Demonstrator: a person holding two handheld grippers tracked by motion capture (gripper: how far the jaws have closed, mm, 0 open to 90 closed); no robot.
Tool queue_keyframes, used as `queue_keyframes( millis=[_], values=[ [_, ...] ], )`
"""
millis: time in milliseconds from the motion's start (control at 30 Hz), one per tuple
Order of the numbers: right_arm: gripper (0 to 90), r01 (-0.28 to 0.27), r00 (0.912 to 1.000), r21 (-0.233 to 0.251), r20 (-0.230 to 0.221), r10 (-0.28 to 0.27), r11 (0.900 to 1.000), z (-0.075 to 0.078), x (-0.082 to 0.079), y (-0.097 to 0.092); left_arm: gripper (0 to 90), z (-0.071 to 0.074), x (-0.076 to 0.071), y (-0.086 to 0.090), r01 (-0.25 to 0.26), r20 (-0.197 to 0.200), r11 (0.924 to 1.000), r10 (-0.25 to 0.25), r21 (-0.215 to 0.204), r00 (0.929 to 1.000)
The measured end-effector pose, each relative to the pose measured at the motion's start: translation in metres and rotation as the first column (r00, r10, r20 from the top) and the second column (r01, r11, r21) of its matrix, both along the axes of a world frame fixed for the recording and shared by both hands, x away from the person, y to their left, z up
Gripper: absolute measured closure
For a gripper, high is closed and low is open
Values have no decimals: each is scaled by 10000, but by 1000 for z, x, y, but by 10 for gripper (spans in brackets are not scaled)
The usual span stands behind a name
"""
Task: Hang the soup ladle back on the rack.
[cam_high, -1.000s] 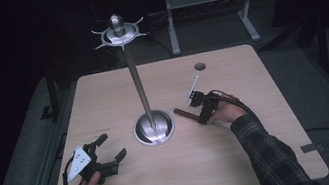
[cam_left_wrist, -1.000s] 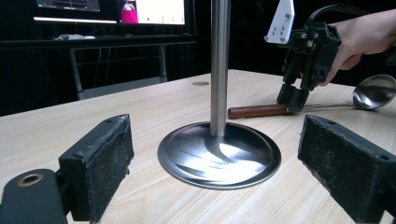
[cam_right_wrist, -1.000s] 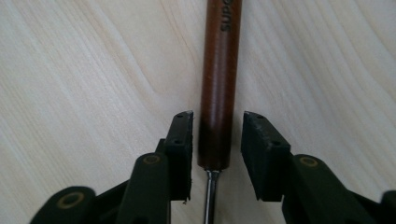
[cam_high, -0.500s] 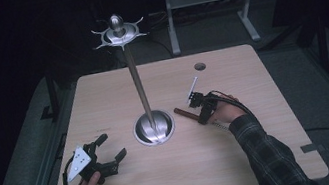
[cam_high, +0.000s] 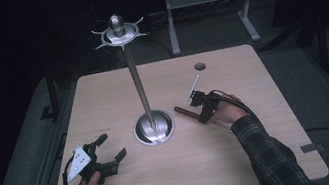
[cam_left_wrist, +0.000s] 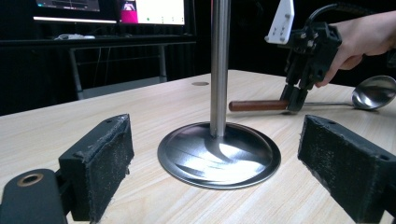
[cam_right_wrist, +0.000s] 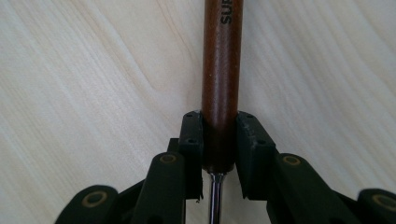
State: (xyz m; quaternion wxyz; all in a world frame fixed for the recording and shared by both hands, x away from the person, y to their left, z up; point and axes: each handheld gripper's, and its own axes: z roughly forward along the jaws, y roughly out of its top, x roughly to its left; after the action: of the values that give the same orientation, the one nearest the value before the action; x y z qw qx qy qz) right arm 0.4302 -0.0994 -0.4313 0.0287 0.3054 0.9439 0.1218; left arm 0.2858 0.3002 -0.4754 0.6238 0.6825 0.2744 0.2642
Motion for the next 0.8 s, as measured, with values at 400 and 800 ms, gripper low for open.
queue_keyframes(
  millis=[400,800],
  values=[
    [735,227,9929,1357,1123,-381,9905,34,-14,-22,97,0,0,0,-32,15,10000,32,11,10000],
    [736,609,9694,3010,2093,-1282,9517,54,-34,-49,97,0,0,0,-48,-34,10000,48,-14,10000]
  ],
)
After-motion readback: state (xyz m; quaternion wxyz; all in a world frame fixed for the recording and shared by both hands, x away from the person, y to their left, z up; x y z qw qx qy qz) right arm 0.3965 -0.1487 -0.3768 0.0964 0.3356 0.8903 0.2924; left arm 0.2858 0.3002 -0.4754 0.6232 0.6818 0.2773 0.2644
